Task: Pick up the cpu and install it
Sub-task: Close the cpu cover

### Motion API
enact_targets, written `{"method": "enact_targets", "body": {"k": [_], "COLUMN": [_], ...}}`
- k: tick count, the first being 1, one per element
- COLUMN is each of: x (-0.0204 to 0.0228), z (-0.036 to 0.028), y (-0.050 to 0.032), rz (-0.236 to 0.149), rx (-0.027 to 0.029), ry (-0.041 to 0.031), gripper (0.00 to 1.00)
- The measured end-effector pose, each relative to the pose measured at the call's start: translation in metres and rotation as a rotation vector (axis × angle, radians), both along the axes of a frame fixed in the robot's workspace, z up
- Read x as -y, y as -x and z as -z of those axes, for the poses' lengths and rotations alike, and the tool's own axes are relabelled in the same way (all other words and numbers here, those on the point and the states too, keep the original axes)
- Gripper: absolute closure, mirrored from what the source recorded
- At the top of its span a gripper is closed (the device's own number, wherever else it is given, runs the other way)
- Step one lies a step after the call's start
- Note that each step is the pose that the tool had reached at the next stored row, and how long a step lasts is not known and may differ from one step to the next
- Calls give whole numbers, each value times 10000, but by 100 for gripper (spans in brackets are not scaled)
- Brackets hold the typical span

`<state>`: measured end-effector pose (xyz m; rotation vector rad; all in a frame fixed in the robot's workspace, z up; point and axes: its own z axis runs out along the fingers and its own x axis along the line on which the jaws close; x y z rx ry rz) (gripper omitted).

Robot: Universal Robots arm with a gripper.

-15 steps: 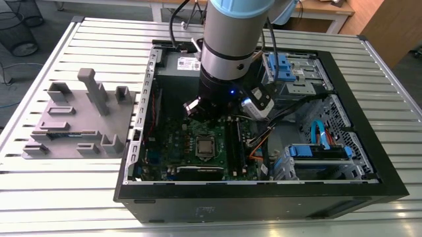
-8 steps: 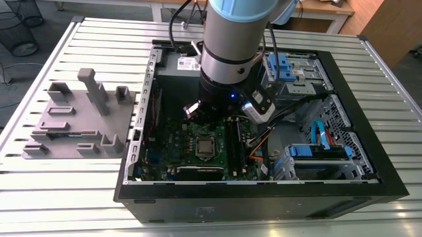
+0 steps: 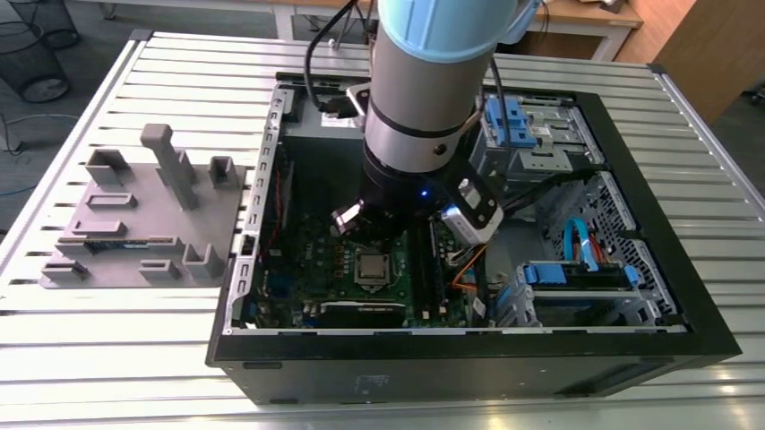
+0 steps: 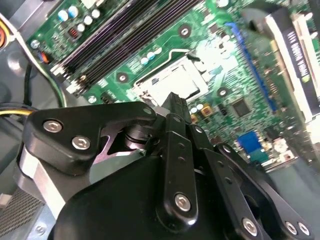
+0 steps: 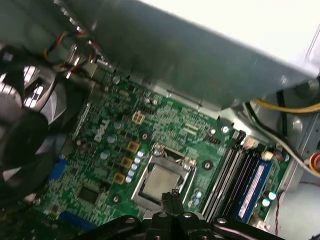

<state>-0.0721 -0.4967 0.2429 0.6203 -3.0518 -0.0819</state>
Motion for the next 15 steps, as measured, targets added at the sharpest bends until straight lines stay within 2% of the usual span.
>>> {"method": "enact_targets", "body": {"k": [6,15], "x": [132,211], "z": [30,115], "y": [0,0], "rz": [71,555], "rx": [2,25], "ry": [-1,-2], "gripper": [89,89]}}
